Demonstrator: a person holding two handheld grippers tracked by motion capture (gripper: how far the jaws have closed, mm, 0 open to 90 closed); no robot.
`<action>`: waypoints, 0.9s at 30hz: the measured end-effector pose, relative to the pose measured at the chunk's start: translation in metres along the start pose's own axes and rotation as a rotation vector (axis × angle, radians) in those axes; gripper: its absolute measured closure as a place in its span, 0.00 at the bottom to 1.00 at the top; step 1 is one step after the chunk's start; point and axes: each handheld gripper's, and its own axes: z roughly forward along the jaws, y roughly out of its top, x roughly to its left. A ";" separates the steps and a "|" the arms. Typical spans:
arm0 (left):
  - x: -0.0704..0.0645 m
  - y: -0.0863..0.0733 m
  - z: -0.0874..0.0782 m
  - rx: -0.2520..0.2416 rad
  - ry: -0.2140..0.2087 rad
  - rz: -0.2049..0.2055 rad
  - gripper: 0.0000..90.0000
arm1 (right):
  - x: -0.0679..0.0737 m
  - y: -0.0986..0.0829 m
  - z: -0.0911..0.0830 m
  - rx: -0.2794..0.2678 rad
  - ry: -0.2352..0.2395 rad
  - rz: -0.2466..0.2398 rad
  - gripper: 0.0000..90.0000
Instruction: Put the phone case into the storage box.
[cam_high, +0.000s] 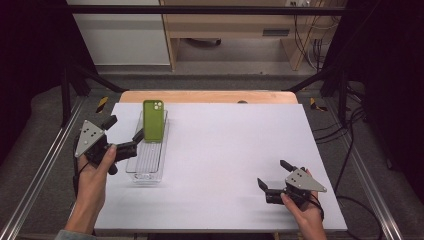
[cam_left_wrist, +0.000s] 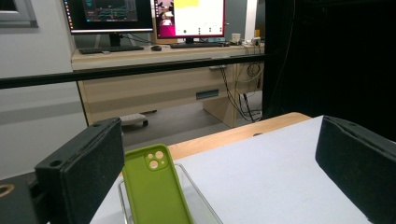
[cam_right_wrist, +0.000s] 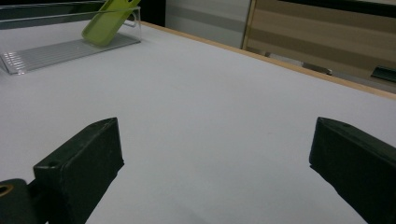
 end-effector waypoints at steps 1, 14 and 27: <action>0.001 -0.001 -0.001 0.000 0.001 0.001 0.01 | 0.000 0.000 0.000 0.001 0.001 0.001 0.03; 0.005 -0.013 -0.015 -0.008 0.012 0.001 0.01 | 0.000 0.000 -0.001 -0.003 -0.003 0.001 0.03; 0.005 -0.026 -0.026 -0.022 -0.001 -0.007 0.01 | 0.000 0.000 0.000 -0.002 -0.003 0.000 0.03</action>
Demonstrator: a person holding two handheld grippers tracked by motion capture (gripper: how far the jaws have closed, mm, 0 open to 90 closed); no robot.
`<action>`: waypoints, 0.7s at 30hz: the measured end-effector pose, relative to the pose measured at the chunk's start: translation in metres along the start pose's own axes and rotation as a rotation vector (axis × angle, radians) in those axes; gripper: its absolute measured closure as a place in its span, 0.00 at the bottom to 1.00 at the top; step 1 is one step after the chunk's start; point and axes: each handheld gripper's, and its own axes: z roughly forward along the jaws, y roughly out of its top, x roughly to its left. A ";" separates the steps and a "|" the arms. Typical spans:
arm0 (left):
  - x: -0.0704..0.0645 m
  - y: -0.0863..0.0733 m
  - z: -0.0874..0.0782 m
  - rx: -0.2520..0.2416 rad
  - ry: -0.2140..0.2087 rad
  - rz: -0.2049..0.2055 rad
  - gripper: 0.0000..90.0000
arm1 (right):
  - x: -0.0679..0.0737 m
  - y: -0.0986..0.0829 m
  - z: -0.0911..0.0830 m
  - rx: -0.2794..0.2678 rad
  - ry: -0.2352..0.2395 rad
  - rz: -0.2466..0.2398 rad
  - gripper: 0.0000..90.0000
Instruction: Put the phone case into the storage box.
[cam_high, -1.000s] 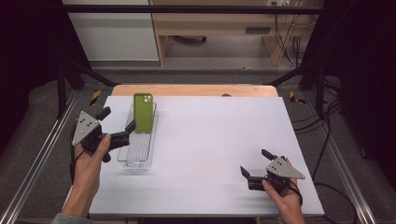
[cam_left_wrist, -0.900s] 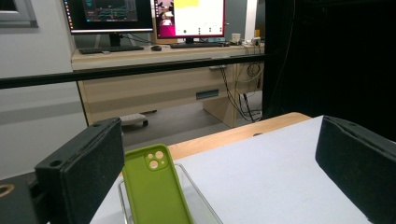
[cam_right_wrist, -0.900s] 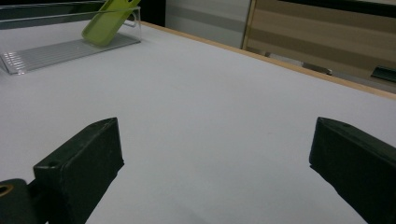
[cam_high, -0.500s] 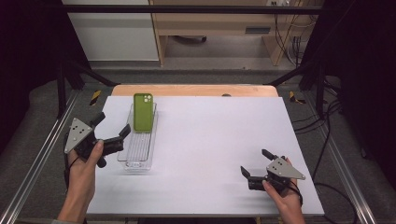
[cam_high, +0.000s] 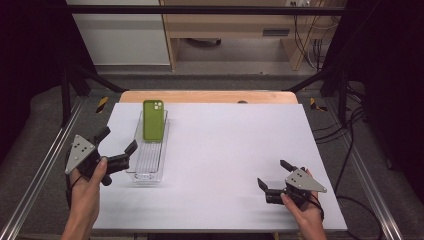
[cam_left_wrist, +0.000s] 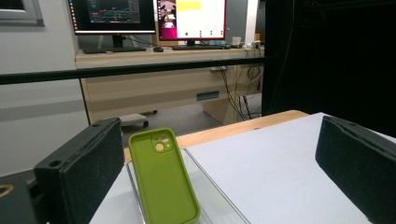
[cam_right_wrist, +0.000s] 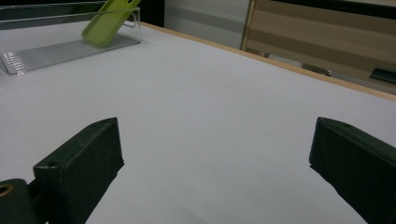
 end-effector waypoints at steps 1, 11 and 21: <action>0.000 -0.001 -0.001 0.003 -0.002 0.005 0.01 | 0.000 0.000 0.000 0.000 0.000 0.000 0.03; -0.001 -0.014 -0.003 0.010 -0.013 -0.005 0.01 | 0.000 0.000 0.000 -0.002 -0.002 0.000 0.03; -0.008 -0.026 -0.005 0.023 -0.036 0.000 0.01 | 0.000 0.000 0.000 -0.002 -0.001 -0.002 0.03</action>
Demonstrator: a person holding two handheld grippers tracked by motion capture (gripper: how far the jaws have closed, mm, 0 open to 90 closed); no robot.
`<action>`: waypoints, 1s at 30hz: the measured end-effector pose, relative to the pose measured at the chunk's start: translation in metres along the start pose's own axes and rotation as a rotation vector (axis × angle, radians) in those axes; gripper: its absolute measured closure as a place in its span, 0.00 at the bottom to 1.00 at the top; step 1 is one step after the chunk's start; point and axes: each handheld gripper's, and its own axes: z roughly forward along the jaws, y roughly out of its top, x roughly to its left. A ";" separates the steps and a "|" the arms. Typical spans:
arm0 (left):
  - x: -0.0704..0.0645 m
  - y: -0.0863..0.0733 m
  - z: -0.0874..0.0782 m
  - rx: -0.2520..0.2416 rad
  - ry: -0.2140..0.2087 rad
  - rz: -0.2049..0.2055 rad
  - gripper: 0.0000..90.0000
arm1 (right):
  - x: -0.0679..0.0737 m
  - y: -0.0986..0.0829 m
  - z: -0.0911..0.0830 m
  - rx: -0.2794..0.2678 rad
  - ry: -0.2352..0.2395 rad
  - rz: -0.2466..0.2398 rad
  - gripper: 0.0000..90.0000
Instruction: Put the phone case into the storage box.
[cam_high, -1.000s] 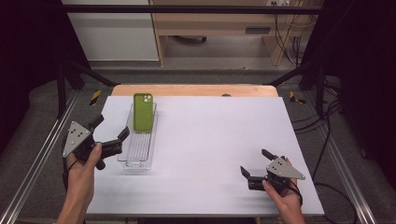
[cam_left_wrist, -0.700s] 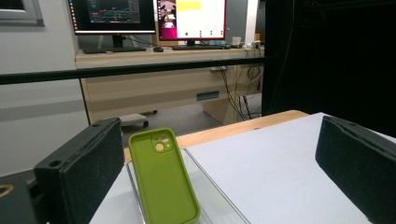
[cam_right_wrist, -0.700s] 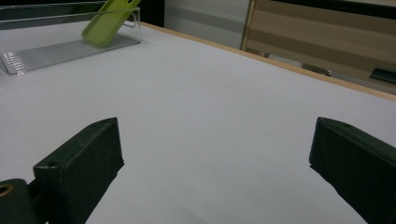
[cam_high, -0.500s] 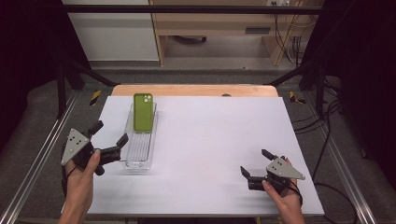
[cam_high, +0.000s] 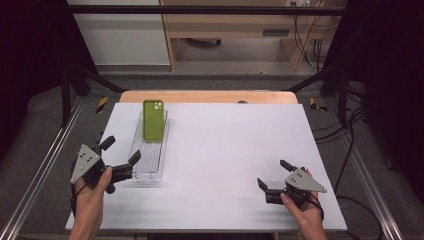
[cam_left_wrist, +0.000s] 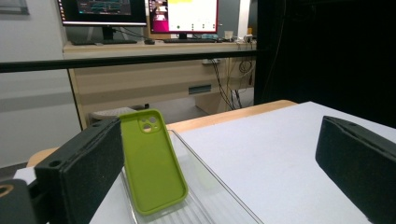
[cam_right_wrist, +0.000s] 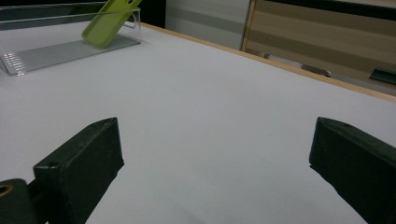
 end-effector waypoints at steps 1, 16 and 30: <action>-0.001 -0.001 0.000 0.002 -0.001 0.006 0.01 | 0.000 0.000 0.000 0.000 0.000 0.000 0.03; -0.009 -0.018 0.000 0.014 -0.027 0.023 0.01 | 0.000 0.000 0.000 -0.001 0.000 -0.001 0.03; -0.008 -0.030 -0.006 0.021 -0.044 0.020 0.01 | 0.000 0.000 0.000 -0.003 -0.001 -0.003 0.03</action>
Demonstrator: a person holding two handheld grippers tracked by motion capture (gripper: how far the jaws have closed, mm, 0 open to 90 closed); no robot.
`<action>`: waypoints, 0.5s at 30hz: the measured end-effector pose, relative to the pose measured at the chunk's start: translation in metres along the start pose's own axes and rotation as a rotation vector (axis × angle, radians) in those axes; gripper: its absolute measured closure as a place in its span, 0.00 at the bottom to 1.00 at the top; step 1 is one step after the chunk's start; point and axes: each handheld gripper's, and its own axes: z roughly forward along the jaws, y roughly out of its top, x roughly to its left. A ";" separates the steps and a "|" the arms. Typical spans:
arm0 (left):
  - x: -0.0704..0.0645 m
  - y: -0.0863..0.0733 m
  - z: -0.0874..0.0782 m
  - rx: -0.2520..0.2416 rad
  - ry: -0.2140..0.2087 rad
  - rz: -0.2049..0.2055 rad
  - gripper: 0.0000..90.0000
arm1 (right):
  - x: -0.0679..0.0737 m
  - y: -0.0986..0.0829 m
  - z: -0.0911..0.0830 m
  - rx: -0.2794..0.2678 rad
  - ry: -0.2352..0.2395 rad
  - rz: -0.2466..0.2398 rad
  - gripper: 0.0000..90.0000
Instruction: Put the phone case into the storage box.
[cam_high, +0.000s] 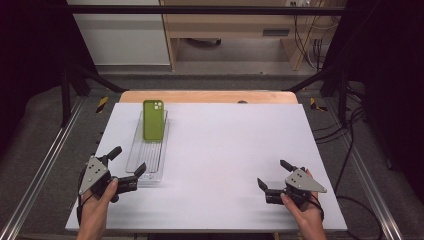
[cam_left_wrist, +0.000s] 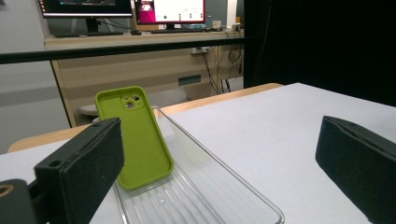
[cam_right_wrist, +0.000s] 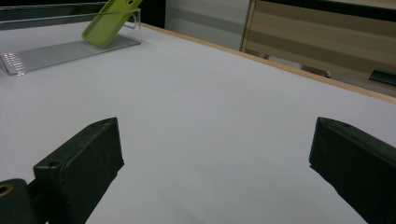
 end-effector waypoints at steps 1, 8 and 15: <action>0.000 -0.001 -0.001 -0.001 0.000 0.000 0.01 | 0.000 0.000 0.000 -0.002 0.000 -0.001 0.03; 0.003 -0.004 -0.005 0.001 0.000 -0.002 0.01 | 0.000 0.000 -0.001 -0.012 -0.006 -0.004 0.03; 0.006 -0.004 -0.010 -0.008 0.002 0.001 0.01 | -0.002 0.001 -0.002 -0.018 -0.014 -0.006 0.03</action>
